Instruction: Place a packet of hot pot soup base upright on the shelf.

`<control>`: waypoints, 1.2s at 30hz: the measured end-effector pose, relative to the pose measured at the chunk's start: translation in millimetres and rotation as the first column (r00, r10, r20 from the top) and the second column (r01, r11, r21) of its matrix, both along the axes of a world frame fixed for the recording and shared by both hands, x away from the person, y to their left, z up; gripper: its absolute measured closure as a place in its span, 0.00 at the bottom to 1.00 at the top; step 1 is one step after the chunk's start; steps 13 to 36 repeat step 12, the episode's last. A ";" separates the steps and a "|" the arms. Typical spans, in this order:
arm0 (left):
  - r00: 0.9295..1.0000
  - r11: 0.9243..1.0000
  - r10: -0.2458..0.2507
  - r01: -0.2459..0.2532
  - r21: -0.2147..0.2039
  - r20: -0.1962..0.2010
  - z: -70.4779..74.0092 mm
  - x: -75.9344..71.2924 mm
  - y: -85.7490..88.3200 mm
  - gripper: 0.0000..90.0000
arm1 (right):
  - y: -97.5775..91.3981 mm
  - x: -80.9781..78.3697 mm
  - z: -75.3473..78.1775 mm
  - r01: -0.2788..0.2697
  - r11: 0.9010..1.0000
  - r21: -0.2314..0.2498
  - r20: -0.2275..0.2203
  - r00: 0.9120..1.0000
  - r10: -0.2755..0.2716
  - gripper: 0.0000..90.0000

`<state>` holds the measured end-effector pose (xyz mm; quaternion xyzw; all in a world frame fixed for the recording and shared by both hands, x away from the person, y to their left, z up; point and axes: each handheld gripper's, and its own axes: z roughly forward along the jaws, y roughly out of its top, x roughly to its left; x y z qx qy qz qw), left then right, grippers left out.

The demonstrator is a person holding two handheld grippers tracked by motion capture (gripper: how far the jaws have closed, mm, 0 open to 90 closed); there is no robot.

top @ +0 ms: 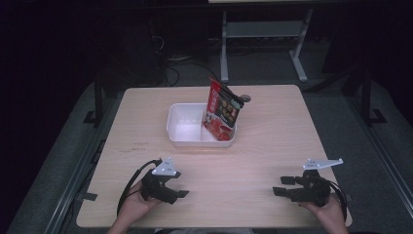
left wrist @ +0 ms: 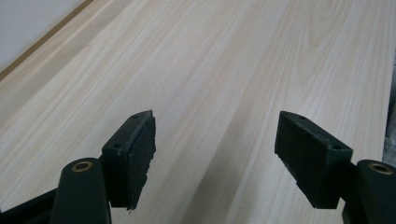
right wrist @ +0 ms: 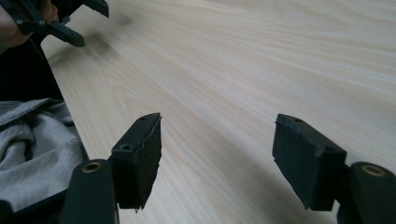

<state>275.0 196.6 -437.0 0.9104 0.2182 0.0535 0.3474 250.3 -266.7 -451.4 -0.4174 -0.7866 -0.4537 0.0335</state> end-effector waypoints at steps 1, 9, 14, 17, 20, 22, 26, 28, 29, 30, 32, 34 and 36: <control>1.000 1.000 0.000 0.000 0.001 0.000 -0.2 -0.3 -0.3 0.32 | 0.3 -1.4 -0.5 0.000 1.000 0.001 0.004 1.000 0.000 0.35; 1.000 1.000 -0.010 0.010 0.009 0.001 -1.2 -2.9 -2.1 0.32 | 2.8 -18.7 -4.9 0.006 1.000 -0.002 0.039 0.999 -0.006 0.32; 1.000 1.000 -0.009 0.009 0.007 0.000 -1.3 -3.3 -2.0 0.32 | 4.2 -24.3 -5.2 0.008 1.000 -0.021 0.049 0.999 -0.007 0.32; 1.000 1.000 -0.009 0.009 0.007 0.000 -1.3 -3.3 -2.0 0.32 | 4.2 -24.3 -5.2 0.008 1.000 -0.021 0.049 0.999 -0.007 0.32; 1.000 1.000 -0.009 0.009 0.007 0.000 -1.3 -3.3 -2.0 0.32 | 4.2 -24.3 -5.2 0.008 1.000 -0.021 0.049 0.999 -0.007 0.32; 1.000 1.000 -0.009 0.009 0.007 0.000 -1.3 -3.3 -2.0 0.32 | 4.2 -24.3 -5.2 0.008 1.000 -0.021 0.049 0.999 -0.007 0.32; 1.000 1.000 -0.009 0.009 0.007 0.000 -1.3 -3.3 -2.0 0.32 | 4.2 -24.3 -5.2 0.008 1.000 -0.021 0.049 0.999 -0.007 0.32; 1.000 1.000 -0.009 0.009 0.007 0.000 -1.3 -3.3 -2.0 0.32 | 4.2 -24.3 -5.2 0.008 1.000 -0.021 0.049 0.999 -0.007 0.32; 1.000 1.000 -0.009 0.009 0.007 0.000 -1.3 -3.3 -2.0 0.32 | 4.2 -24.3 -5.2 0.008 1.000 -0.021 0.049 0.999 -0.007 0.32; 1.000 1.000 -0.009 0.009 0.007 0.000 -1.3 -3.3 -2.0 0.32 | 4.2 -24.3 -5.2 0.008 1.000 -0.021 0.049 0.999 -0.007 0.32; 1.000 1.000 -0.009 0.009 0.007 0.000 -1.3 -3.3 -2.0 0.32 | 4.2 -24.3 -5.2 0.008 1.000 -0.021 0.049 0.999 -0.007 0.32; 1.000 1.000 -0.009 0.009 0.007 0.000 -1.3 -3.3 -2.0 0.32 | 4.2 -24.3 -5.2 0.008 1.000 -0.021 0.049 0.999 -0.007 0.32; 1.000 1.000 -0.009 0.009 0.007 0.000 -1.3 -3.3 -2.0 0.32 | 4.2 -24.3 -5.2 0.008 1.000 -0.021 0.049 0.999 -0.007 0.32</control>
